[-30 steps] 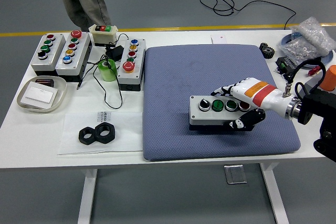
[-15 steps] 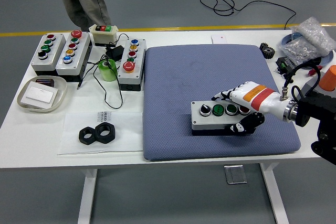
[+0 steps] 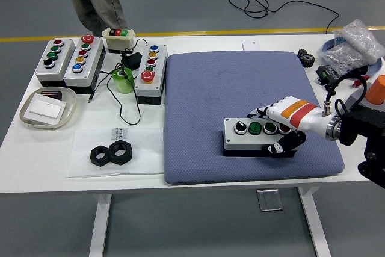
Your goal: Pick up the button,place it on the desk,press the button,press the button
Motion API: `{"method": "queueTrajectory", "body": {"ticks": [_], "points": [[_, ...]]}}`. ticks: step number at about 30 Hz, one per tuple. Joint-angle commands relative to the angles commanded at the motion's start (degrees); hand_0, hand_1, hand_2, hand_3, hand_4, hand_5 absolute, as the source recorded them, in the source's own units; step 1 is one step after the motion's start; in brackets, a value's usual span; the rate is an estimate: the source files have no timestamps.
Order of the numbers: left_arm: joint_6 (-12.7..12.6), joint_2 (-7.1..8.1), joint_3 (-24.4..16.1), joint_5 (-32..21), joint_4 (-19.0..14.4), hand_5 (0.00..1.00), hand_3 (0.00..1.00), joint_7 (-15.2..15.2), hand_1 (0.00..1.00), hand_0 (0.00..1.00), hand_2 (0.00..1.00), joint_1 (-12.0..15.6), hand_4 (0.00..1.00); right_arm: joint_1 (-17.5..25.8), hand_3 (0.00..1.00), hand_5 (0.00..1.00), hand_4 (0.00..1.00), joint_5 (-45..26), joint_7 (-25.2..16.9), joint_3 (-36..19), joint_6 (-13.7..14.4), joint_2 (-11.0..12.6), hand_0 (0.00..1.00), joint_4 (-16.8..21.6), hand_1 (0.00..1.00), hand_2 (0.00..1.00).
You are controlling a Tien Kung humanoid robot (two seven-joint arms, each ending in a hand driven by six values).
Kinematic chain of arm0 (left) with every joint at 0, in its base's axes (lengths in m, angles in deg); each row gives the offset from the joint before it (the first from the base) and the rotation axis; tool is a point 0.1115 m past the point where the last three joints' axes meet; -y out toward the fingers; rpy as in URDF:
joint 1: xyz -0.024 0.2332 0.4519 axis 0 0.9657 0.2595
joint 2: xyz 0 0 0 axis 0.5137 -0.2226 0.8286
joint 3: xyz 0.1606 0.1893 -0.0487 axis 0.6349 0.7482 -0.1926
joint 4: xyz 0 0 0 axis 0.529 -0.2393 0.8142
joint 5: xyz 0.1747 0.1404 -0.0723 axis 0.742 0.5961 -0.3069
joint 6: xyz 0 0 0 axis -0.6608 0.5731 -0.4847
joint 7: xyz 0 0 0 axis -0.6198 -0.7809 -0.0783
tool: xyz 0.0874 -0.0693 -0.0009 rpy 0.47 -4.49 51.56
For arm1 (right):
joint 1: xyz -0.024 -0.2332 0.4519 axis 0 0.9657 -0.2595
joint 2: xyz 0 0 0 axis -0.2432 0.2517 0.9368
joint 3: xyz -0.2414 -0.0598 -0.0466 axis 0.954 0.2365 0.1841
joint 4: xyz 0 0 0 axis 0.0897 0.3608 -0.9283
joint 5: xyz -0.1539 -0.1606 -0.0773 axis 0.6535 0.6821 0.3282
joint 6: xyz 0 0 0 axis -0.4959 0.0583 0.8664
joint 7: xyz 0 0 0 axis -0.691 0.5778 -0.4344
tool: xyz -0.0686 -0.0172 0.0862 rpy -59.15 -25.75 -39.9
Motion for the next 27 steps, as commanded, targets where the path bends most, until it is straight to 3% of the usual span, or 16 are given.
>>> {"method": "queueTrajectory", "body": {"ticks": [2, 3, 8, 9, 21, 26, 27], "points": [[0.00, -0.01, -0.02, 0.04, 0.00, 0.998, 0.831, -0.01, 0.830, 0.743, 0.878, -0.02, 0.638, 0.03, 0.876, 0.222, 0.813, 0.17, 0.03, -0.12, -0.23, 0.00, 0.736, -0.02, 0.645, 0.695], [-0.01, -0.01, -0.05, 0.07, 0.00, 0.998, 0.831, -0.02, 0.831, 0.743, 0.878, -0.03, 0.638, 0.05, 0.949, 0.232, 0.860, 0.17, 0.03, -0.19, -0.27, 0.00, 0.852, -0.02, 0.753, 0.840], [0.00, 0.01, 0.01, -0.05, 0.01, 0.998, 0.831, 0.00, 0.831, 0.743, 0.878, -0.09, 0.638, 0.14, 0.949, 0.232, 0.860, 0.16, 0.15, -0.74, -0.68, 0.24, 0.852, 0.44, 0.753, 0.840], [0.00, 0.01, 0.04, -0.10, 0.00, 0.998, 0.831, 0.01, 0.830, 0.743, 0.878, -0.10, 0.638, 0.15, 0.998, 0.241, 0.884, 0.12, 0.18, -0.85, -0.75, 0.30, 0.908, 0.54, 0.799, 0.924], [0.02, 0.02, 0.03, -0.16, 0.03, 0.998, 0.831, 0.04, 0.831, 0.743, 0.878, -0.12, 0.637, 0.35, 0.998, 0.242, 0.883, -1.14, 0.69, -2.21, -1.66, 1.09, 0.930, 2.21, 0.819, 0.955], [0.03, 0.03, 0.20, -0.34, 0.03, 0.998, 0.831, 0.12, 0.831, 0.743, 0.878, -0.12, 0.637, 1.20, 0.998, 0.242, 0.883, -3.12, 1.52, -4.13, -4.02, 2.05, 0.930, 4.29, 0.819, 0.955], [0.04, 0.05, 0.23, -0.33, 0.03, 0.998, 0.831, 0.12, 0.830, 0.743, 0.878, -0.11, 0.637, 1.67, 0.998, 0.240, 0.872, -3.81, 1.67, -5.09, -4.40, 2.47, 0.981, 5.19, 0.895, 0.990]]}}
